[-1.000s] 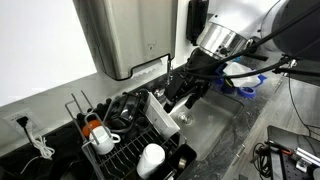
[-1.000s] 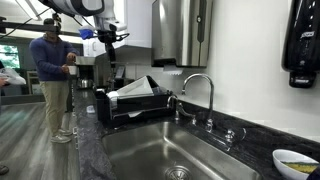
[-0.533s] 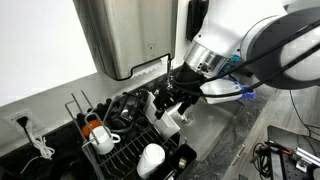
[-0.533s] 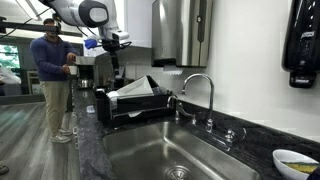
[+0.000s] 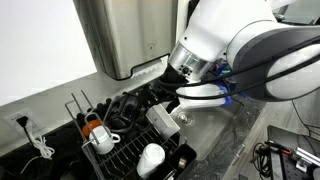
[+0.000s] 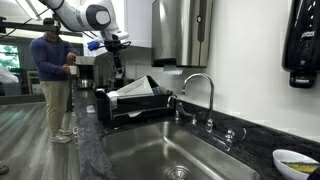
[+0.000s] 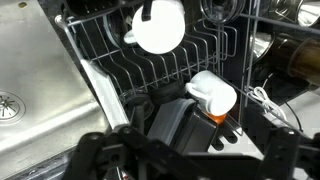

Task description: Move the black bowl from the dish drainer to the sink

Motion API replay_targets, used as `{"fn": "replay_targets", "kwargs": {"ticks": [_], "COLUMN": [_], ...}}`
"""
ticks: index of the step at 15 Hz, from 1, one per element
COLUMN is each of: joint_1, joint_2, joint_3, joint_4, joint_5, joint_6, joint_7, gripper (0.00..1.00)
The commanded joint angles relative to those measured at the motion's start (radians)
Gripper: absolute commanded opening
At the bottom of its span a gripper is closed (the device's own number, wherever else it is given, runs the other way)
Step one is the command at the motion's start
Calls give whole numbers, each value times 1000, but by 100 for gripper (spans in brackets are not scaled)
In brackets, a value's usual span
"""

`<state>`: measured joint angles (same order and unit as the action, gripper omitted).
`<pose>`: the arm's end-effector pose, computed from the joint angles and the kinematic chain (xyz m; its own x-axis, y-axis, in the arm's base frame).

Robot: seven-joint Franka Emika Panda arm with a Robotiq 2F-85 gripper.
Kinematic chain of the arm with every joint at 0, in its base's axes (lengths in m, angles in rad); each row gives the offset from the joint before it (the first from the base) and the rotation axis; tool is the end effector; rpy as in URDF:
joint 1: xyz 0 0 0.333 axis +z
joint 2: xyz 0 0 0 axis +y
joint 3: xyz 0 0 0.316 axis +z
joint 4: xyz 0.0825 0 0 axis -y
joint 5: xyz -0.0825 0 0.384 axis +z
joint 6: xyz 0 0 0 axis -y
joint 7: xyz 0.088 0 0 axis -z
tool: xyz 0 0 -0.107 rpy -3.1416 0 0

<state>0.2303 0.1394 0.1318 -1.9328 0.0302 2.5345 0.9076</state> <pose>0.5888 0.2192 0.4664 0.7895 -0.5651 0.2395 -0.4598 -0.8030 -0.3792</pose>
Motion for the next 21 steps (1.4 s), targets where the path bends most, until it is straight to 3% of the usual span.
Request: {"fn": "replay_targets", "kwargs": {"ticks": [1, 12, 16, 21], "joint_1": [17, 116, 120, 114], "joint_2": [88, 292, 322, 309], "joint_3": [-18, -127, -143, -135], "joint_4": [88, 296, 340, 321], "joint_5": [-82, -272, -233, -224], "joint_6": [18, 59, 48, 52], "joint_7": [121, 370, 448, 429], "gripper": [100, 100, 100, 100]}}
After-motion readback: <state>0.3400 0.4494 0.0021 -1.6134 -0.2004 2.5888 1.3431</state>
